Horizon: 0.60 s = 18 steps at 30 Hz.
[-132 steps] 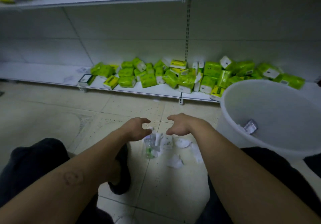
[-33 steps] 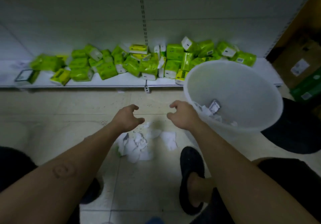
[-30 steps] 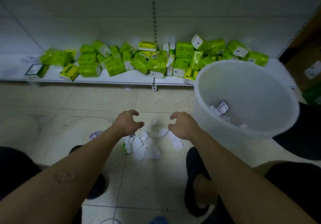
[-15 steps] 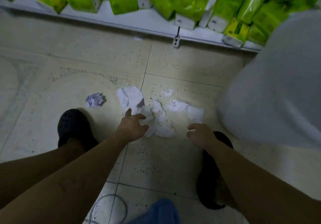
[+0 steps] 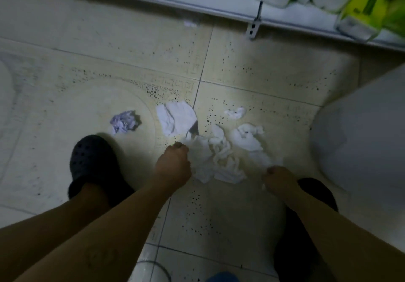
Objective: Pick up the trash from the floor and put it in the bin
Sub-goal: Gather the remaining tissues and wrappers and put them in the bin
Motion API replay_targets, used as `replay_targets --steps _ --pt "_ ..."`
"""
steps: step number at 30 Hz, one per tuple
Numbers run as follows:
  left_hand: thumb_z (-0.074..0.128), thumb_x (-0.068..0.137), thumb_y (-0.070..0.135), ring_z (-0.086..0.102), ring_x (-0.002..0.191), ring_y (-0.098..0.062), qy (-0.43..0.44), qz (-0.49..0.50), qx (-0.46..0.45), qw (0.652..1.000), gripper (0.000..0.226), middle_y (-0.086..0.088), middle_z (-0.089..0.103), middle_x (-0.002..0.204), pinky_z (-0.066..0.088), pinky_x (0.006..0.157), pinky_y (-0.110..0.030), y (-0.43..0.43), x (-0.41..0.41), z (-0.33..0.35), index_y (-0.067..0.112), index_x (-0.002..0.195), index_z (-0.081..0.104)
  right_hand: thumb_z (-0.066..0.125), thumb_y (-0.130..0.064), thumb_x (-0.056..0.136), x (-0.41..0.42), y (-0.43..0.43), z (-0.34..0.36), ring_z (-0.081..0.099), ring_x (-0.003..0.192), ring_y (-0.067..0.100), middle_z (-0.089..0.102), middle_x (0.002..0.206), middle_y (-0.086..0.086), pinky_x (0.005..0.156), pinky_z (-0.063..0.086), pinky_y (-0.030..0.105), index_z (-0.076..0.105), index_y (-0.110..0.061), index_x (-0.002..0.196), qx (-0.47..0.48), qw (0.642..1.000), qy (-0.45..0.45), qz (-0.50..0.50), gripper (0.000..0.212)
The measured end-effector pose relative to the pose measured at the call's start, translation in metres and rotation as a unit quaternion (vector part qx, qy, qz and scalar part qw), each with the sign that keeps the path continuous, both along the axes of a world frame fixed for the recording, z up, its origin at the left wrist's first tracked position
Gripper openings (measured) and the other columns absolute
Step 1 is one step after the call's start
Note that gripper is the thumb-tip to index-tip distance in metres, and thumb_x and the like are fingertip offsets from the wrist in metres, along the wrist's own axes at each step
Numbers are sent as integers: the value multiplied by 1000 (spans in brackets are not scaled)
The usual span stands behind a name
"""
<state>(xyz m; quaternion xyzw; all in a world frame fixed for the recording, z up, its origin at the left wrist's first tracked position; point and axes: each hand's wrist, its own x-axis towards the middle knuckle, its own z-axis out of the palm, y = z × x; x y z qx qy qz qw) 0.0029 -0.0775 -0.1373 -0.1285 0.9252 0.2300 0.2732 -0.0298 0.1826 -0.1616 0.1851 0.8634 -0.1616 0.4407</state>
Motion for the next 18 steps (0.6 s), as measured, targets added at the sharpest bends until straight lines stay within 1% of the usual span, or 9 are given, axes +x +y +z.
replay_targets --steps 2,5,8,9,12,13,15,16,18 --pt "59 86 7 55 110 -25 15 12 -23 1000 38 -10 57 121 47 94 -31 -3 2 17 9 124 57 53 -17 90 6 0 25 60 108 39 65 113 25 91 49 43 64 3 109 -20 999 -10 -23 30" --pt "58 85 3 56 109 -25 39 21 -19 999 38 -10 59 121 44 93 -30 -6 -3 56 14 121 59 59 -17 85 4 -3 74 64 104 37 68 99 19 83 53 38 66 2 108 -62 998 -4 -25 30" --pt "61 80 -1 58 108 -30 68 6 -18 998 46 -13 62 116 46 90 -33 -6 -2 107 14 124 57 64 -12 83 2 -8 133 68 89 31 61 82 8 72 54 32 65 2 112 -100 995 2 10 32" --pt "62 79 -2 58 108 -31 83 -9 -15 996 44 -13 62 111 45 87 -30 -5 -3 124 12 121 59 66 -8 81 2 -8 153 67 83 28 61 83 8 67 54 32 63 1 114 -122 992 14 10 34" --pt "61 80 3 61 98 -31 130 -60 -30 989 24 -12 65 102 34 70 -21 2 -5 178 11 101 70 69 3 77 4 -4 212 62 92 29 60 109 19 67 52 33 57 3 123 -184 980 74 9 47" --pt "61 81 6 62 94 -31 147 -71 -37 986 22 -13 66 102 35 68 -22 7 -6 195 11 99 71 68 3 78 5 -2 231 61 89 26 60 108 19 66 51 32 58 8 120 -183 978 95 36 43" --pt "63 81 10 63 89 -29 190 -92 -45 976 20 -9 63 101 47 71 -27 20 -6 226 15 99 70 65 1 81 5 2 269 60 77 25 62 93 19 67 53 35 65 14 108 -184 970 139 82 30" --pt "63 82 12 63 88 -28 213 -102 -47 971 18 -7 60 100 51 71 -32 30 -6 241 17 99 69 64 -1 82 6 6 287 61 73 26 63 88 19 67 54 36 67 14 101 -180 964 168 102 25" --pt "57 87 20 61 88 -28 255 -122 -49 958 14 -4 56 101 51 69 -35 50 -6 264 20 97 67 62 -5 84 5 20 318 63 70 28 65 82 21 63 55 34 69 11 92 -167 950 232 123 19"
